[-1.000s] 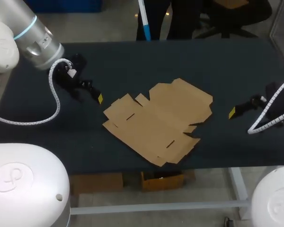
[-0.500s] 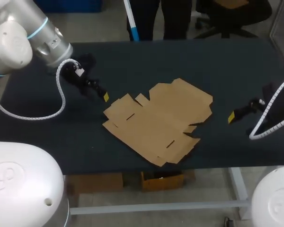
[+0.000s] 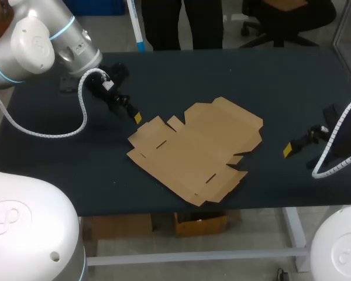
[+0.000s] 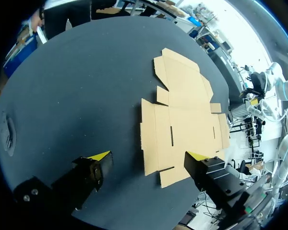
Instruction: Assemble the packaging by folding the flat box into shape, placing the metal phone stand inside, and closing the box properly
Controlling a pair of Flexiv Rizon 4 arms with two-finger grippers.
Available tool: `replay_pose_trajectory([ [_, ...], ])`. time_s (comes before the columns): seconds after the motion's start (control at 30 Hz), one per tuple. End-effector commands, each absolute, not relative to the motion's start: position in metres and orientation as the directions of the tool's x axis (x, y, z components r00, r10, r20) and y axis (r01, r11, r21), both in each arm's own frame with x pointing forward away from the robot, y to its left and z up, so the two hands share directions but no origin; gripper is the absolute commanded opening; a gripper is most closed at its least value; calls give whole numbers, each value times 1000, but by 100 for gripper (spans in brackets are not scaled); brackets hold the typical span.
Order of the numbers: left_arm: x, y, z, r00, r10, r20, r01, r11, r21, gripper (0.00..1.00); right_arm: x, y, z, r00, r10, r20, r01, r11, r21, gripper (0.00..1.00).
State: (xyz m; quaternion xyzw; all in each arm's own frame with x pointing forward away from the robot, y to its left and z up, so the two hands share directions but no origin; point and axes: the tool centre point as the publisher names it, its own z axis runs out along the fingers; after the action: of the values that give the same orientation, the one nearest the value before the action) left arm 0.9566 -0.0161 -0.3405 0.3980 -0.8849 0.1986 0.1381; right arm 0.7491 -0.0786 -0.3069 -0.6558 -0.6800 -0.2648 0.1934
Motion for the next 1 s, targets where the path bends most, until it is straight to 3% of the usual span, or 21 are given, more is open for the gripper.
replay_pose_trajectory([
  [0.03, 965, -20, -348, -646, -641, 413, -751, 629, -199, 100, 745, -83, -302, -71, 784, 616, 994, 3, 111, 100],
  [0.43, 962, -31, -366, -657, -603, 452, -731, 656, -187, 100, 744, -82, -302, -80, 784, 616, 993, 12, 114, 100],
  [0.6, 962, -34, -374, -652, -592, 473, -729, 661, -177, 86, 744, -81, -301, -82, 786, 613, 993, 13, 116, 100],
  [0.7, 962, -34, -378, -646, -574, 502, -728, 661, -181, 83, 744, -81, -300, -82, 786, 612, 993, 12, 117, 100],
  [0.8, 961, -35, -381, -643, -557, 526, -725, 664, -184, 65, 744, -81, -300, -79, 786, 613, 993, 10, 116, 100],
  [1.0, 951, -42, -386, -645, -529, 551, -709, 683, -174, 49, 745, -82, -302, -73, 785, 616, 994, 5, 111, 100],
])
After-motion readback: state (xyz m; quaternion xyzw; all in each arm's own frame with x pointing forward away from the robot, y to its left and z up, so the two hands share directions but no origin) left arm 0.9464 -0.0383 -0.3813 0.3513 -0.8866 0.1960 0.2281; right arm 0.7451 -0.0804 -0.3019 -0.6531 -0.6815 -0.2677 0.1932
